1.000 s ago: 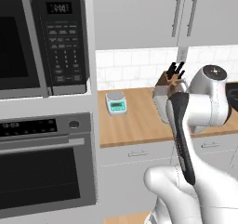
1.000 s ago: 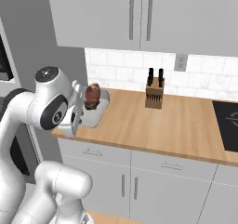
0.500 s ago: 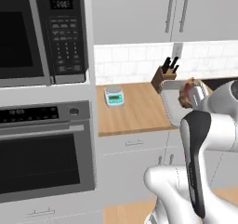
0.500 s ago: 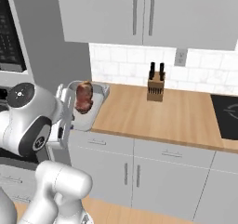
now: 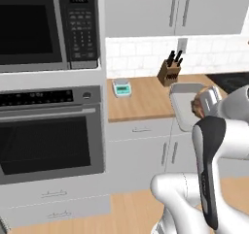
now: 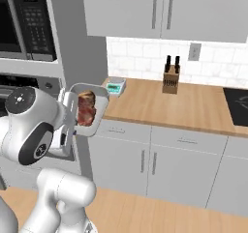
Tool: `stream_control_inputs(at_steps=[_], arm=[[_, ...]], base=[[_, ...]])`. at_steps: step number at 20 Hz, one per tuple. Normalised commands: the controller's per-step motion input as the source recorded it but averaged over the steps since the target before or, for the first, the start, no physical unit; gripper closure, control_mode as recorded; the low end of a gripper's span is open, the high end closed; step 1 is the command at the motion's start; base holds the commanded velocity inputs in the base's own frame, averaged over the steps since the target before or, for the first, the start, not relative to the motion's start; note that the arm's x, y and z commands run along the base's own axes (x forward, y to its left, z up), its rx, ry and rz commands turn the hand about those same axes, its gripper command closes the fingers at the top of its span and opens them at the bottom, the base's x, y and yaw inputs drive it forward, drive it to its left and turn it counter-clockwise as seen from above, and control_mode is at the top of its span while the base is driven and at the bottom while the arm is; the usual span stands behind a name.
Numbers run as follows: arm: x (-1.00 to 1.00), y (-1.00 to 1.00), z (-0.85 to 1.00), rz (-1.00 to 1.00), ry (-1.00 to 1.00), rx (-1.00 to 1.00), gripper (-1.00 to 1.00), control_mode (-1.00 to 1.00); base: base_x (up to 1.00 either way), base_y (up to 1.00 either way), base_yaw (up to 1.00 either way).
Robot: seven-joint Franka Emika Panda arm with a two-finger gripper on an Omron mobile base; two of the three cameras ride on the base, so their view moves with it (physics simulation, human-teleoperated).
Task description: Take the meat container that has the steak and place it on the second highest rack of the freezer. Then take the vegetable container that has the sweet potato and eggplant and place it on the highest rack of the freezer.
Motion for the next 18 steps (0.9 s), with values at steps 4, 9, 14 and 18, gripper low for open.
stream_control_inputs(at_steps=[4,9,14,18], arm=[[0.00,0.00,0.00,0.00,0.00,0.00,1.00,1.00],[0.00,0.00,0.00,0.00,0.00,0.00,1.00,1.00],[0.00,0.00,0.00,0.00,0.00,0.00,1.00,1.00],[0.00,0.00,0.00,0.00,0.00,0.00,1.00,1.00]], base=[[-0.17,0.97,0.09],[-0.11,1.00,0.05],[-0.13,1.00,0.00],[0.00,1.00,0.00]])
